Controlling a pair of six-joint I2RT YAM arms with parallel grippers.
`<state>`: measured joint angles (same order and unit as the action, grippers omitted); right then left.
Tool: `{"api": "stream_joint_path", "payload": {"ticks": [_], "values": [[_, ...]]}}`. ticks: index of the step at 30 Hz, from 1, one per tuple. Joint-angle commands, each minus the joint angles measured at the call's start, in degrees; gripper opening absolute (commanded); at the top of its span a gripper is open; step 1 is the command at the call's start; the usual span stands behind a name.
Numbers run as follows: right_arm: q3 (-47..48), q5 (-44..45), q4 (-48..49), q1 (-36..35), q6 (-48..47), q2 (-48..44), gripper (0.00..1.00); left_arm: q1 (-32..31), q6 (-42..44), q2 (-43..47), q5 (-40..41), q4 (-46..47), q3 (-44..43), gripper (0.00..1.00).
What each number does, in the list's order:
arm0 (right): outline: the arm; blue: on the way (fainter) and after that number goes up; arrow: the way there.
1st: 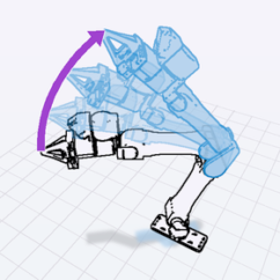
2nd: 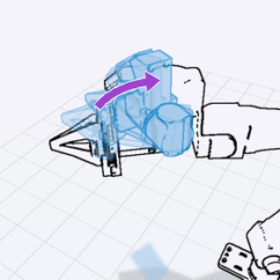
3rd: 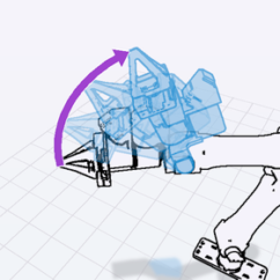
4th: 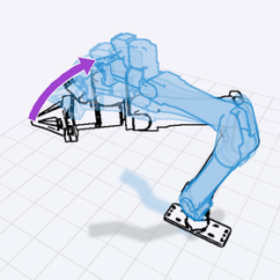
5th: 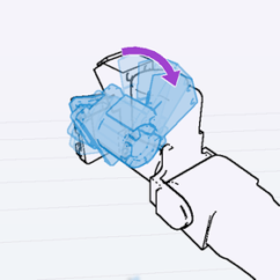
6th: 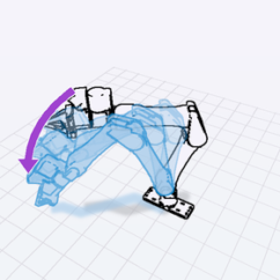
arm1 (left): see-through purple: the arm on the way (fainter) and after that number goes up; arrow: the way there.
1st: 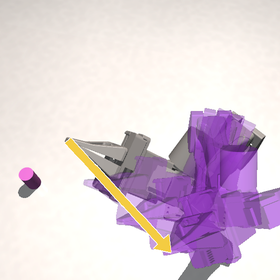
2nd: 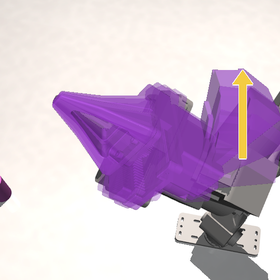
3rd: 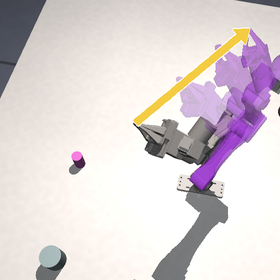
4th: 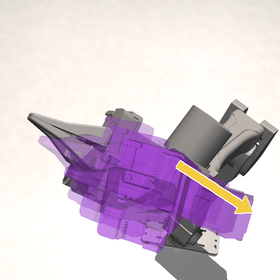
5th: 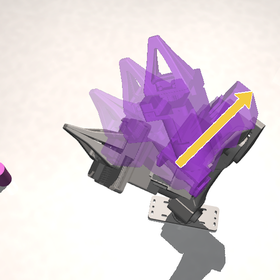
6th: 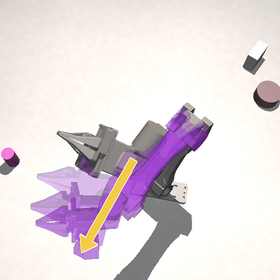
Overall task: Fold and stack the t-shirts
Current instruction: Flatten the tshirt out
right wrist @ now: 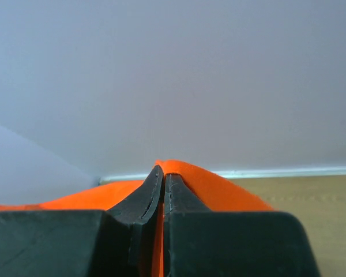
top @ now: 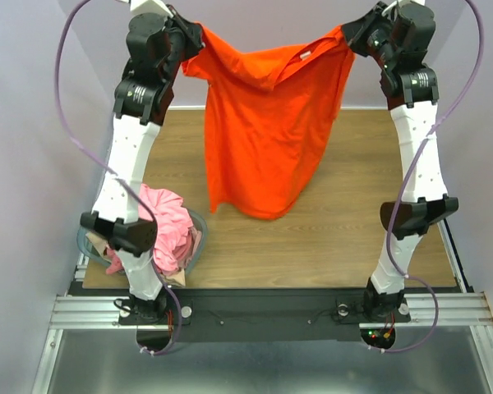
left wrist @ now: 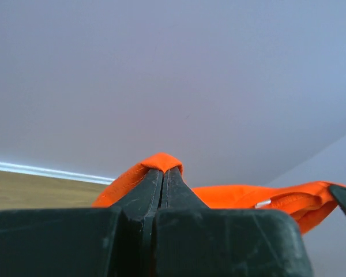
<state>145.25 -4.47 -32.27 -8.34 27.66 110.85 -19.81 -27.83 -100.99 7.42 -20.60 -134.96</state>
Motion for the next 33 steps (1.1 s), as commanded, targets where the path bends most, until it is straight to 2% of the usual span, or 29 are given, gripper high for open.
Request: {"api": "stream_joint_path", "payload": {"ticks": [1,3,5,8,10,11,12,13,14,17,18,19,20,23,24,26,30,33], "values": [[3.5,3.6,13.3,-0.1,-2.2,-3.3,0.01,0.7,2.3,0.8,-9.2,6.5,-13.2,0.00],[-3.0,4.0,17.0,-0.1,-2.3,-6.9,0.00,0.7,2.1,2.7,-9.8,9.0,-9.5,0.00],[-4.4,3.9,17.9,0.0,-3.4,-8.3,0.01,0.8,1.7,6.8,-9.8,12.7,-2.1,0.00],[-10.7,3.2,17.9,-0.1,-5.7,-12.0,0.01,0.9,1.6,10.1,-9.7,11.4,2.4,0.00],[-15.7,3.3,17.9,0.0,-7.2,-16.5,0.01,0.9,1.2,11.9,-9.8,10.1,8.4,0.00],[-23.4,3.8,17.9,-0.1,-8.2,-18.7,0.01,0.9,0.8,14.8,-9.6,9.6,11.6,0.00],[-27.3,6.5,17.9,0.0,-8.6,-20.7,0.01,0.9,0.2,16.8,-8.8,9.7,20.3,0.00],[-35.8,8.0,17.9,-0.1,-10.2,-24.6,0.01,0.9,-1.2,21.5,-8.1,12.8,26.1,0.00],[-39.8,9.5,17.9,0.0,-10.9,-26.7,0.01,0.9,-2.0,24.0,-8.1,14.3,37.7,0.00],[-53.0,13.1,17.8,-0.1,-12.0,-34.9,0.01,0.7,-7.3,32.7,-7.9,16.9,53.3,0.00],[-62.2,16.2,17.5,0.0,-11.4,-37.3,0.01,0.2,-8.5,34.8,-7.9,17.6,63.5,0.00],[-66.2,18.0,17.2,-0.1,-10.8,-39.5,0.01,0.0,-10.5,36.8,-6.1,18.0,68.5,0.00],[-74.4,20.1,17.0,-0.1,-9.6,-43.4,0.01,-1.9,-14.1,40.4,-6.1,19.2,77.6,0.00],[-83.6,23.8,14.4,0.0,-7.1,-48.1,0.01,-7.0,-22.8,46.0,-6.4,20.2,88.5,0.00],[-85.9,25.1,13.4,0.0,-6.0,-50.3,0.03,-12.9,-25.1,46.9,-5.3,21.6,93.8,0.00],[-92.1,27.6,9.8,0.0,-3.1,-52.0,0.06,-18.6,-28.2,49.2,-0.1,21.9,97.8,0.00],[-97.5,34.6,4.5,0.0,0.5,-53.4,0.13,-29.6,-38.3,49.6,0.1,21.4,106.5,0.00],[-98.5,37.4,0.2,0.1,4.6,-52.8,0.26,-38.3,-43.4,47.2,0.8,21.4,109.5,0.00]]}}
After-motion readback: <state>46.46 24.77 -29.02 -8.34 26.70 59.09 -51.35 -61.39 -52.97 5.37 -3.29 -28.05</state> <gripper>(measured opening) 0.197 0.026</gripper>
